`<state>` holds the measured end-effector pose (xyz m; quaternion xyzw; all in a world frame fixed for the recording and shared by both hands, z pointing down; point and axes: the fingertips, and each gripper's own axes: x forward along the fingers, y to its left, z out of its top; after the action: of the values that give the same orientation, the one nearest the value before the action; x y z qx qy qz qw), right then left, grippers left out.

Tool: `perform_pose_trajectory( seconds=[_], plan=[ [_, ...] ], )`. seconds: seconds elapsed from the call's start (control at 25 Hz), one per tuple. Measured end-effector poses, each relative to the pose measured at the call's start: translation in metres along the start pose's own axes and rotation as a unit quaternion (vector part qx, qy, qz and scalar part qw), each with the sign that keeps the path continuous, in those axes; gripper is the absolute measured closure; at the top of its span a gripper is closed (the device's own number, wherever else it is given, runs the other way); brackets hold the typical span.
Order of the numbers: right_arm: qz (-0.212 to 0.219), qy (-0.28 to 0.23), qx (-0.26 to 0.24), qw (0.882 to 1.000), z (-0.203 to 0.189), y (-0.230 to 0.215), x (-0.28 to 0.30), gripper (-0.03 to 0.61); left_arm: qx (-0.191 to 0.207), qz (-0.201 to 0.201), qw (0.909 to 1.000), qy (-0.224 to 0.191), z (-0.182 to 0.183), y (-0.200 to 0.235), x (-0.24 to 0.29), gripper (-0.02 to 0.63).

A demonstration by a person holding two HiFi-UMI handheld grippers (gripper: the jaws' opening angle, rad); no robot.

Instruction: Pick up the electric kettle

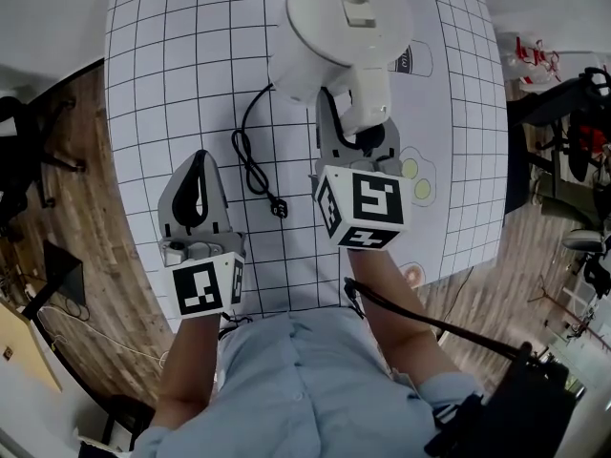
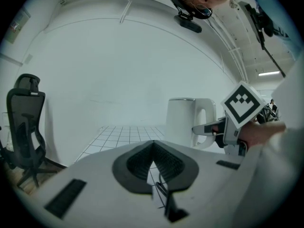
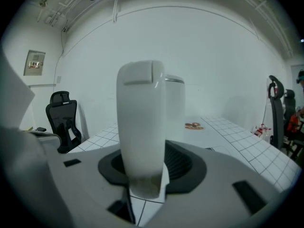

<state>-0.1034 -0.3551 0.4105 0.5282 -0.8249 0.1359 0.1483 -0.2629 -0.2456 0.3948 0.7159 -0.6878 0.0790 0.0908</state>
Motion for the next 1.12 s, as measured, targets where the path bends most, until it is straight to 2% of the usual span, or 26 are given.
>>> perform_pose_trajectory(
  seconds=[0.24, 0.52, 0.68, 1.12],
  plan=[
    [0.010, 0.000, 0.009, 1.000, 0.004, -0.002, -0.001, 0.443, -0.003, -0.005, 1.0000, -0.003, 0.004, -0.003, -0.005, 0.614],
    [0.020, -0.068, 0.029, 0.997, 0.021, -0.005, -0.007, 0.450, 0.000, 0.004, 1.0000, -0.004, 0.005, 0.003, -0.010, 0.614],
    [0.013, -0.116, 0.032, 0.993, 0.041, -0.011, -0.011, 0.501, 0.000, 0.006, 1.0000, -0.004, 0.005, 0.005, -0.009, 0.614],
    [0.022, -0.162, 0.031, 0.986, 0.061, -0.024, -0.016, 0.503, 0.006, 0.012, 0.9998, -0.011, 0.010, 0.003, -0.009, 0.614]
  ],
)
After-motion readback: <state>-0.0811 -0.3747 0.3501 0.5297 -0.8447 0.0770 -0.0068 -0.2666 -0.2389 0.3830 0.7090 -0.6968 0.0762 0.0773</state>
